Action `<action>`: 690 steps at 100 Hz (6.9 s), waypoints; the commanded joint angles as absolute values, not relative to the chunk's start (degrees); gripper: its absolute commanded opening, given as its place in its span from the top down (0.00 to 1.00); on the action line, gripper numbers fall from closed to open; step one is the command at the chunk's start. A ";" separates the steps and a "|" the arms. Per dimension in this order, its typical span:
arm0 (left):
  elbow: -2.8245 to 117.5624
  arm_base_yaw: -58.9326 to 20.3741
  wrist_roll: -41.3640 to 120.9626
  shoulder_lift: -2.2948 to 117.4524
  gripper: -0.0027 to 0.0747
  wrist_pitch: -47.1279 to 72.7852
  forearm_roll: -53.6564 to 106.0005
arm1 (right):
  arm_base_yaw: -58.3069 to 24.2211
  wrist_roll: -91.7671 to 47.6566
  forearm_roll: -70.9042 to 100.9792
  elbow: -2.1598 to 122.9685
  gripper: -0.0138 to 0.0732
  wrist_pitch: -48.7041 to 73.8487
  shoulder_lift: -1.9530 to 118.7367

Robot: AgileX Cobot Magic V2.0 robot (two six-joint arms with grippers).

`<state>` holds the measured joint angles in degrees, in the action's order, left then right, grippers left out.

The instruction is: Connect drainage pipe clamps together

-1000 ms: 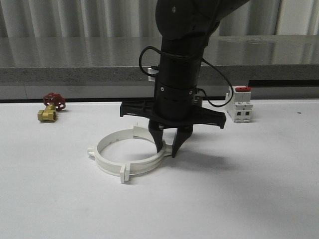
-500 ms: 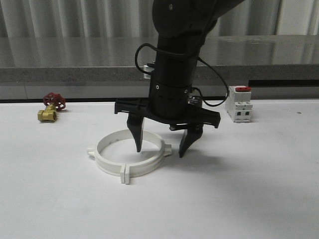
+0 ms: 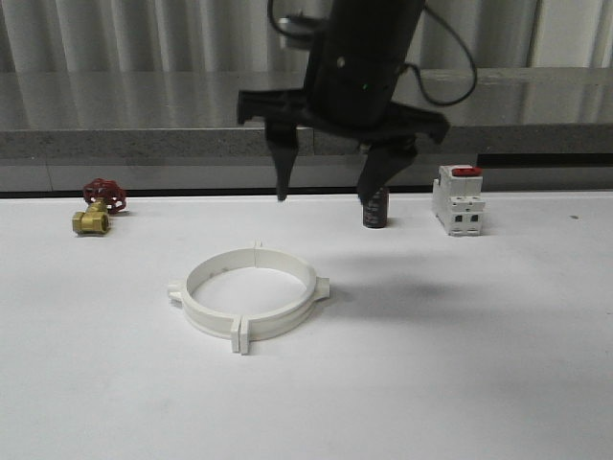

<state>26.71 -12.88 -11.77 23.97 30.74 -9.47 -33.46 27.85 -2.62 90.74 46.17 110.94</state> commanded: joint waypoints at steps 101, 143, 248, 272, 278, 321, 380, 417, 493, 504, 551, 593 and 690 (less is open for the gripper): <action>28.28 -13.15 -11.84 24.22 0.99 26.61 -9.52 | -4.88 4.85 -3.10 50.59 0.22 47.73 50.29; 28.28 -13.15 -11.84 24.22 0.99 26.61 -9.52 | -4.88 4.85 -3.15 41.04 0.59 48.32 30.49; 28.28 -13.15 -11.84 24.22 0.99 26.61 -9.52 | -4.88 4.85 -4.74 40.83 0.92 47.47 28.86; 28.28 -13.15 -11.84 24.22 0.99 26.61 -9.52 | -4.88 4.85 -5.11 29.89 0.92 31.74 20.46; 28.28 -13.15 -11.84 24.22 0.99 26.61 -9.52 | -4.83 4.85 -4.76 25.69 0.92 26.42 17.64; 28.28 -13.15 -11.84 24.22 0.99 26.61 -9.52 | -4.83 4.85 -1.83 4.05 0.92 6.77 3.63; 28.28 -13.15 -11.84 24.22 0.99 26.61 -9.52 | -1.96 4.85 -1.83 -0.59 0.92 -0.73 -1.69; 28.28 -13.15 -11.84 24.22 0.99 26.61 -9.52 | -1.96 4.85 -1.83 -0.59 0.92 -0.63 -1.69; 28.28 -13.15 -11.84 24.22 0.99 26.61 -9.52 | -1.96 4.75 -3.26 -0.59 0.92 7.62 -1.69; 27.69 -13.15 -11.84 24.13 0.99 23.84 -11.48 | -1.96 4.75 -3.26 -0.59 0.92 7.62 -1.69; 8.52 -8.92 -8.87 12.59 0.99 -6.06 -9.22 | -1.96 4.75 -3.26 -0.59 0.92 7.62 -1.69; -2.64 -1.25 -8.87 -1.52 0.99 -5.08 -5.65 | -1.96 4.75 -3.26 -0.59 0.92 7.62 -1.69; -2.64 -0.43 -8.87 -1.77 0.99 -3.67 -5.63 | -1.96 4.75 -3.26 -0.59 0.92 7.54 -1.69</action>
